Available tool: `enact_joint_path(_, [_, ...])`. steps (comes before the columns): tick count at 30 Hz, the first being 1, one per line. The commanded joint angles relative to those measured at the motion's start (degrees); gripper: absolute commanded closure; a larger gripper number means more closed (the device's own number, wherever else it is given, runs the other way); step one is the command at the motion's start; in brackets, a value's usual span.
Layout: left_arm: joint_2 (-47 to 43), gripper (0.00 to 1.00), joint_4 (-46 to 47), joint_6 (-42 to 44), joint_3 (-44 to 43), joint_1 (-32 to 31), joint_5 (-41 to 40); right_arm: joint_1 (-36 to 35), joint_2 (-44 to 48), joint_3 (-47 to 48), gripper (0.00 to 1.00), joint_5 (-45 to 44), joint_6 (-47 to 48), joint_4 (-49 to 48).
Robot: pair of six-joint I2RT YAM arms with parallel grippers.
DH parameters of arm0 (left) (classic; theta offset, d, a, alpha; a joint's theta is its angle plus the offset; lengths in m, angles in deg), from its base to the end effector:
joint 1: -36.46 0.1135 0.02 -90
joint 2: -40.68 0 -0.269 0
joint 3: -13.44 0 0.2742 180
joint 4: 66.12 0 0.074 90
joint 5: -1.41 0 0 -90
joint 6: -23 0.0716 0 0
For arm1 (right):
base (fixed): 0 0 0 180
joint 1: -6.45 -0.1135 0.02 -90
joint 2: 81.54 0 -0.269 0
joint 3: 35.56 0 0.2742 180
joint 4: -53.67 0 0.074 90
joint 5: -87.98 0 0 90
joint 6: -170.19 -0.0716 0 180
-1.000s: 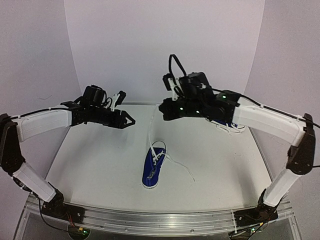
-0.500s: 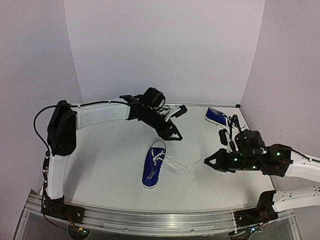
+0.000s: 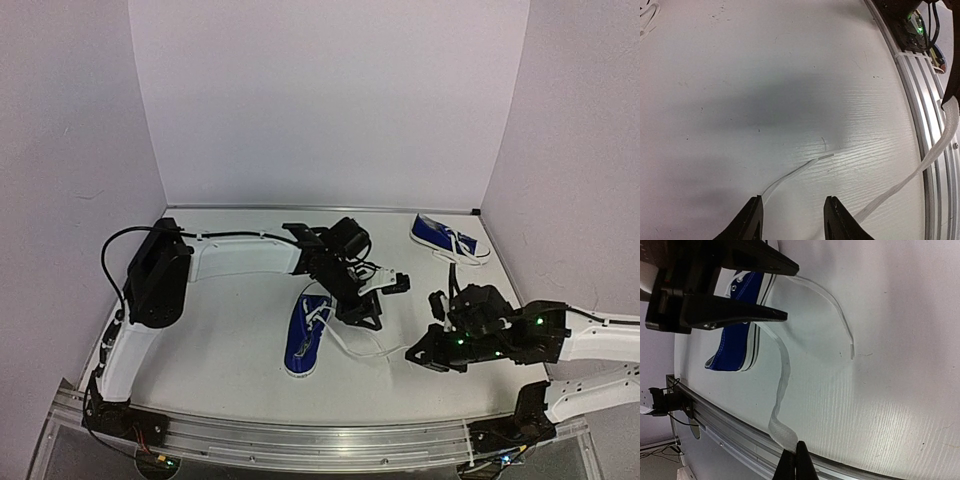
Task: Tie the shoes
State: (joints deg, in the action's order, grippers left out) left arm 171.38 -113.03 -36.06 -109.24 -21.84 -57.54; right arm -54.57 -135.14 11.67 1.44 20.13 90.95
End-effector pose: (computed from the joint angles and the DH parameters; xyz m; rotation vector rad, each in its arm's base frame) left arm 0.2548 -0.4828 0.1684 1.9418 1.6505 -0.8749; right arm 0.1116 0.2104 0.1992 -0.0556 2.6115 1.0123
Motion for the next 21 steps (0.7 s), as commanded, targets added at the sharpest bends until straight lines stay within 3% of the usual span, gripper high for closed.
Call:
enact_joint_path(1, [3.4,0.61,3.1,3.8,-2.7,-0.1,-1.4,-1.0,0.2,-0.4,1.0,-1.6,-2.7,0.4])
enact_joint_path(17, [12.5,0.65,-1.0,8.5,-10.2,-2.9,-7.9,-1.1,2.1,-1.2,1.0,-2.2,-2.7,0.4])
enact_joint_path(21, [14.2,0.71,-4.7,10.0,-12.1,-3.3,-9.3,-1.1,2.1,-1.1,1.0,-2.4,-2.6,0.3])
